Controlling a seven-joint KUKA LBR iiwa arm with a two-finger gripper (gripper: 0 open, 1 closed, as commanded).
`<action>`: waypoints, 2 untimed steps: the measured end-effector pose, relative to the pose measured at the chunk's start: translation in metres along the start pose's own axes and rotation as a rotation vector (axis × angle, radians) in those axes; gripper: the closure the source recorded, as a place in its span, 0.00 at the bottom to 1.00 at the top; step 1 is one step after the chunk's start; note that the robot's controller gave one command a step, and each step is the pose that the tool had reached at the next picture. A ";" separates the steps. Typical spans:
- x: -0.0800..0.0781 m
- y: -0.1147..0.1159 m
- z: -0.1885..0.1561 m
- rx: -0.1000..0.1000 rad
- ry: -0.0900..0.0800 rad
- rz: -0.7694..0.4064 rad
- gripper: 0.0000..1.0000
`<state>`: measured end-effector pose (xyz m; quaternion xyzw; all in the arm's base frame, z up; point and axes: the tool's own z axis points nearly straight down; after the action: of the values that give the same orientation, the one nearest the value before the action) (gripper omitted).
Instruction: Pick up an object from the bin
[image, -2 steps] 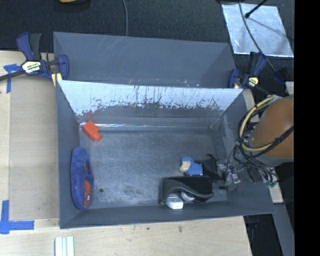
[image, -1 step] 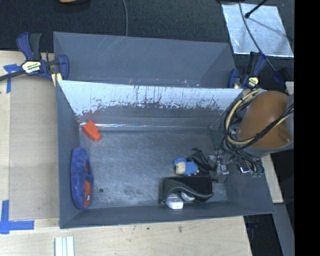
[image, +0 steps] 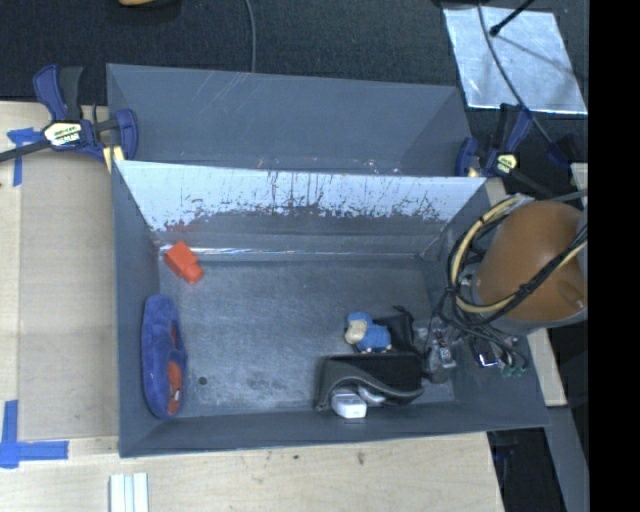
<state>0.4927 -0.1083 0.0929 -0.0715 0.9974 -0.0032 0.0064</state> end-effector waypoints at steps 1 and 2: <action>0.002 0.003 -0.035 -0.004 0.005 0.025 1.00; -0.028 -0.037 0.026 -0.008 0.010 0.034 1.00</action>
Offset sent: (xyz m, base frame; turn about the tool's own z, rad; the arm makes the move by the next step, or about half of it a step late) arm -0.0039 0.0041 0.0329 0.0238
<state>0.5258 -0.1412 0.0676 -0.0545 0.9985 0.0003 0.0010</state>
